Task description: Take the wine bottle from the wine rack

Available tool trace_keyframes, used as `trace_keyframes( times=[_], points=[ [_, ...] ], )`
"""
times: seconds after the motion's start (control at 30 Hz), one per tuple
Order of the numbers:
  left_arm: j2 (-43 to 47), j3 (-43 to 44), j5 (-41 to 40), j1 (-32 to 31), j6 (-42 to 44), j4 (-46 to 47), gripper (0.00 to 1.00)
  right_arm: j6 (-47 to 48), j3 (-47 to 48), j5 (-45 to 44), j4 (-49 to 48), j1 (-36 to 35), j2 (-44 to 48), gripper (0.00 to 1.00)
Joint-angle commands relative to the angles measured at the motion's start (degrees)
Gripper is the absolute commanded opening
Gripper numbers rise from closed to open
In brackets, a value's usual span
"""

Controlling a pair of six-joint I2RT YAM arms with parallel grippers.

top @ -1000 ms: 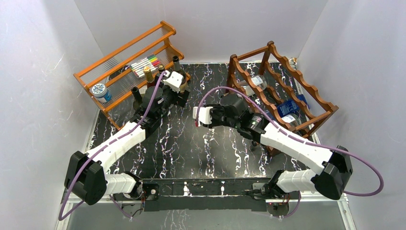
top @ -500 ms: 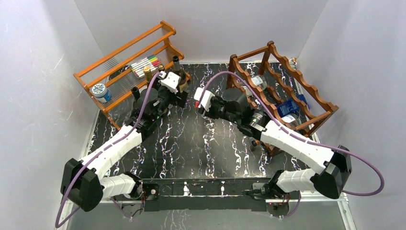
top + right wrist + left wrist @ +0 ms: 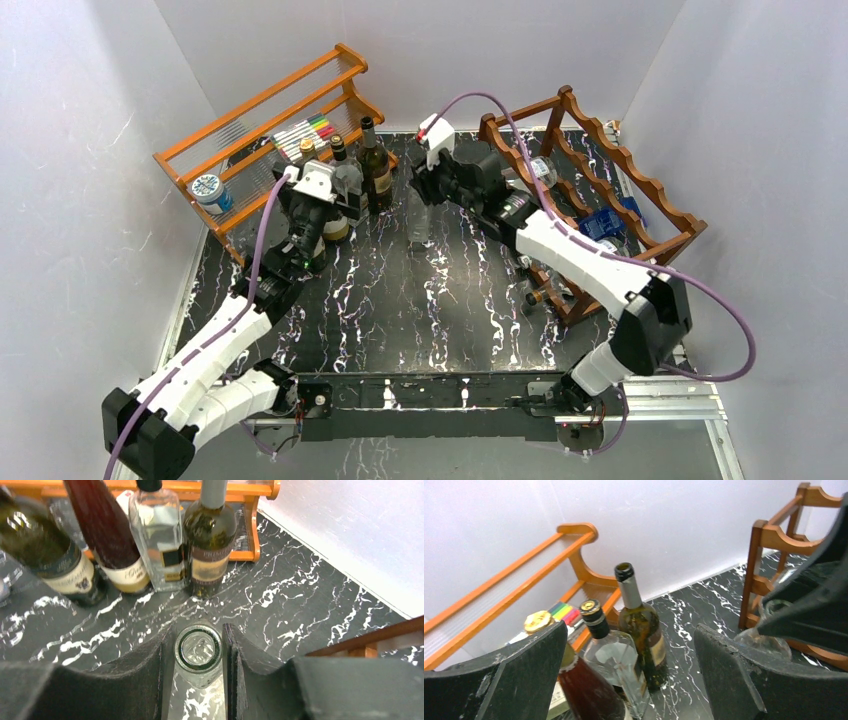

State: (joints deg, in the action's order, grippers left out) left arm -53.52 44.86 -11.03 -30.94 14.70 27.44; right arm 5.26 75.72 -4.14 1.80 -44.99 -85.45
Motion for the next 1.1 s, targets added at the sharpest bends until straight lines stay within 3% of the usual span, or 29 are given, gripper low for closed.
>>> trace_keyframes(
  times=[0.0,0.43,0.87,0.9,1.07],
  points=[
    [2.2,-1.8,-3.6,-0.3,3.0,5.5,0.96,-6.9,9.4,-2.1,-9.7,0.2,-4.1,0.0],
    [1.9,-3.3,-5.3,-0.2,5.2,7.7,0.94,-5.5,25.9,-5.2,-2.5,0.3,-19.1,0.0],
    [2.3,-3.7,-6.0,-0.2,5.6,8.3,0.94,-2.5,29.3,-5.1,-0.2,-0.5,-24.6,0.0],
    [2.2,-3.7,-6.0,-0.2,5.6,8.3,0.94,-2.5,29.3,-4.9,0.0,-0.6,-24.4,0.02],
    [2.5,-3.9,-6.1,-0.2,5.7,8.7,0.94,-2.5,28.1,-4.0,-0.2,-1.0,-22.9,0.34]
  ],
)
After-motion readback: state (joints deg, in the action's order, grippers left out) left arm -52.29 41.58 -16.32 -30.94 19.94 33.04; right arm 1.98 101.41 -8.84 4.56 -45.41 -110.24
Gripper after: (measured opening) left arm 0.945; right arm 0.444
